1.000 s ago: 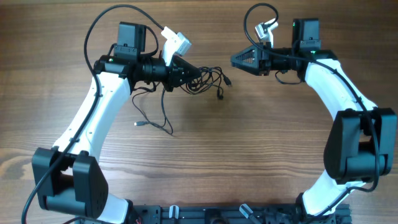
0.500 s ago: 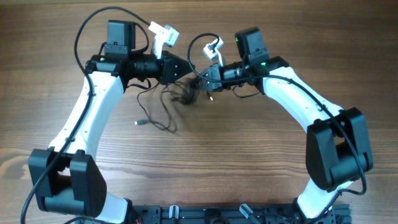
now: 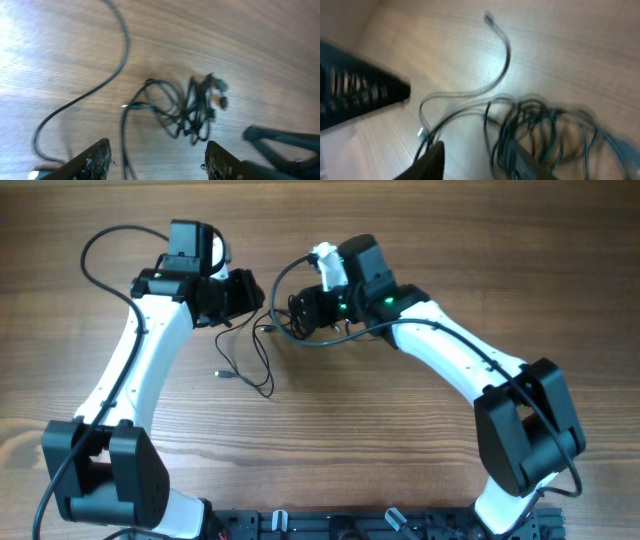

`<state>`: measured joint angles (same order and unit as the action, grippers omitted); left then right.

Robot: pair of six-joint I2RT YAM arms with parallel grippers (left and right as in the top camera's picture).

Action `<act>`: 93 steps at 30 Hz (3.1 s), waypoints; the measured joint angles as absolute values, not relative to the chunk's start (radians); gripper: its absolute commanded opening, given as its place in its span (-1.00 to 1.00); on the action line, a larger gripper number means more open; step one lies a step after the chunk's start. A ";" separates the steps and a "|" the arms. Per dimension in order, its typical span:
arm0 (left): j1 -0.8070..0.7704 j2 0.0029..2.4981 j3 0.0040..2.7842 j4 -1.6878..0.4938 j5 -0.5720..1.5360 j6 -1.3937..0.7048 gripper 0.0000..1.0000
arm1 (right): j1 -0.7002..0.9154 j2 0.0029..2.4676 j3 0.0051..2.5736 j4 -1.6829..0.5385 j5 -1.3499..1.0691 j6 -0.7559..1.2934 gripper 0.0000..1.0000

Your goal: Untangle cables

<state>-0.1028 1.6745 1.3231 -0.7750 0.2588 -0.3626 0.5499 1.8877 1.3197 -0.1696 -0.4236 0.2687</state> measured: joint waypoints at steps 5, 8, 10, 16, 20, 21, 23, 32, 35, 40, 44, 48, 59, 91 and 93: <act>-0.036 1.674 1.234 -0.785 0.287 -0.366 0.23 | 0.624 1.932 1.320 -0.063 -0.234 0.255 -0.17; -0.037 1.674 1.193 -0.785 0.305 -0.366 0.22 | 0.624 1.990 1.320 -0.054 -0.197 0.255 -0.15; -0.037 1.674 1.185 -0.785 0.308 -0.366 0.18 | 0.624 2.016 1.320 -0.054 -0.188 0.256 -0.24; -0.037 1.674 1.184 -0.782 0.312 -0.366 0.15 | 0.624 2.019 1.320 -0.093 -0.178 0.287 -0.67; -0.037 1.674 1.184 -0.766 0.325 -0.360 0.23 | 0.600 2.019 1.320 -0.109 -0.195 0.344 -0.88; -0.037 1.674 1.183 -0.751 0.348 -0.349 0.25 | 0.577 2.019 1.320 -0.110 -0.244 0.366 -0.89; -0.037 1.674 1.182 -0.699 0.441 -0.315 0.30 | 0.521 2.019 1.320 -0.109 -0.370 0.406 -0.90; -0.037 1.674 1.181 -0.527 0.754 -0.320 0.35 | 0.359 2.019 1.318 0.075 -1.163 0.501 -0.92; -0.037 1.674 1.181 -0.515 0.798 -0.321 0.09 | 0.359 2.019 1.317 0.139 -1.227 0.569 -0.91; -0.037 1.674 1.181 -0.522 0.825 -0.325 0.08 | 0.359 2.019 1.318 0.087 -1.090 0.639 -0.91; -0.110 1.674 1.181 -0.533 0.746 -0.343 -0.12 | 0.359 2.020 1.320 -0.170 -0.784 0.646 -0.91; -0.207 1.695 1.181 -0.456 0.642 -0.389 -0.51 | 0.359 2.020 1.320 -0.236 -0.634 0.624 -0.91; -0.355 1.818 1.181 -0.428 0.498 -0.175 -0.08 | 0.359 2.020 1.320 -0.265 -0.518 0.628 -0.91; -0.278 1.412 1.166 -0.382 0.476 -0.091 -0.92 | 0.364 2.017 1.323 -0.310 -0.470 0.596 -0.92; -0.242 1.304 1.166 -0.381 0.476 -0.100 -0.92 | 0.365 2.017 1.323 -0.317 -0.462 0.593 -0.91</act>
